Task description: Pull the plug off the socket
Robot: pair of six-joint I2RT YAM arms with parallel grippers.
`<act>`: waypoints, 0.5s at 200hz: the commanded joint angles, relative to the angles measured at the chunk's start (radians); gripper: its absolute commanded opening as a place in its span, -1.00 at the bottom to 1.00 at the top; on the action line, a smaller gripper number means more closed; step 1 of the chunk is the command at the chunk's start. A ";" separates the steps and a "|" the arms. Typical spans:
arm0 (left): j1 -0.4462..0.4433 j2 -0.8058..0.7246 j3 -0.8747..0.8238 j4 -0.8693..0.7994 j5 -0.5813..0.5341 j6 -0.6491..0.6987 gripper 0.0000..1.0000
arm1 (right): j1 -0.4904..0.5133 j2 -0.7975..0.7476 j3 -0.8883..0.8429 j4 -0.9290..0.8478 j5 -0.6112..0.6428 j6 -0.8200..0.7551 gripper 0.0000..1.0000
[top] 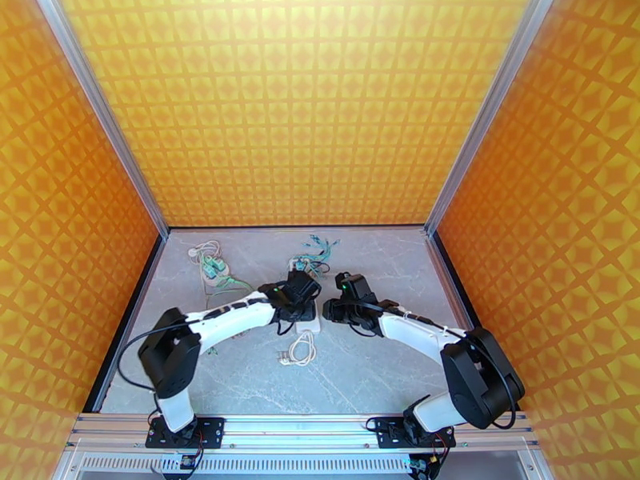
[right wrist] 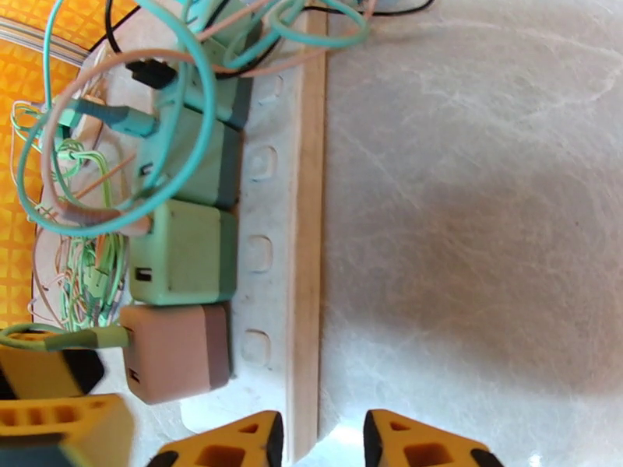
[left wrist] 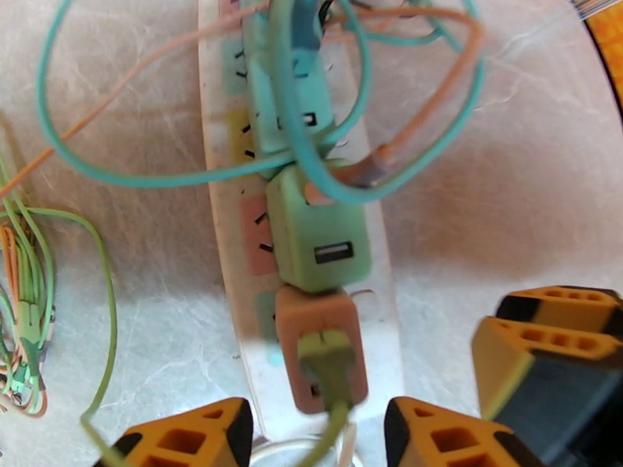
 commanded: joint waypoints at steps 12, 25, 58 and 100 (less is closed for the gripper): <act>0.003 0.035 0.063 -0.081 -0.055 -0.021 0.01 | -0.025 0.063 0.027 0.087 -0.084 0.045 -0.32; 0.005 0.046 0.065 -0.084 -0.060 -0.013 0.01 | -0.026 0.095 0.049 0.093 -0.107 0.045 -0.32; 0.021 0.074 0.075 -0.053 -0.060 0.025 -0.07 | -0.028 0.172 0.100 0.118 -0.150 0.050 -0.31; 0.029 0.109 0.103 -0.051 -0.060 0.055 -0.24 | -0.030 0.264 0.160 0.126 -0.199 0.060 -0.32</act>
